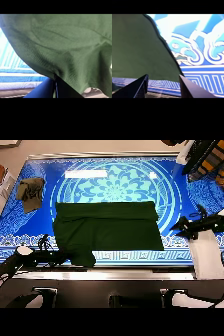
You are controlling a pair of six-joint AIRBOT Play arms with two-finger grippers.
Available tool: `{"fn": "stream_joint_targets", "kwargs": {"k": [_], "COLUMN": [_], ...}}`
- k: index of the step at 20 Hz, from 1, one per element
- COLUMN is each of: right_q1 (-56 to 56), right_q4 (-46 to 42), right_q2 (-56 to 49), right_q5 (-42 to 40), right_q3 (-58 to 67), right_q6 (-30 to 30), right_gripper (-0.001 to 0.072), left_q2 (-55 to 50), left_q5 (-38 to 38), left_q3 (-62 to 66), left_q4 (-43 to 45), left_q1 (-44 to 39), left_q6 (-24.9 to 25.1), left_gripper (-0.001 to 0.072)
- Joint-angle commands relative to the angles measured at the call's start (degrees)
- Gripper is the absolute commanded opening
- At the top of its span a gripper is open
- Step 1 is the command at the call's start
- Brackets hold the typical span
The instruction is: Fold the clothes and pants, and hang the long-sleeved shirts on hangers.
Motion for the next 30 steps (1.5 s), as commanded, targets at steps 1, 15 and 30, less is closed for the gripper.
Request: {"fn": "stream_joint_targets", "kwargs": {"k": [1,15,30], "right_q1": [-0.2,3.3,6.9], "right_q4": [-2.3,5.3,5.3], "right_q2": [0.0,0.5,26.2], "right_q5": [-2.6,-10.8,-9.3], "right_q3": [-8.0,-18.4,-16.4], "right_q6": [-2.8,-5.9,-1.4], "right_gripper": [0.0462,0.0027,0.0025], "left_q2": [0.0,0.0,15.8], "left_q5": [-0.2,-3.8,-25.8], "left_q3": [0.0,2.8,22.6], "left_q4": [0.0,3.9,28.7], "left_q1": [-0.2,-0.1,-0.2], "left_q6": [0.3,0.2,-11.5], "left_gripper": [0.0019,0.0018,0.0014]}}
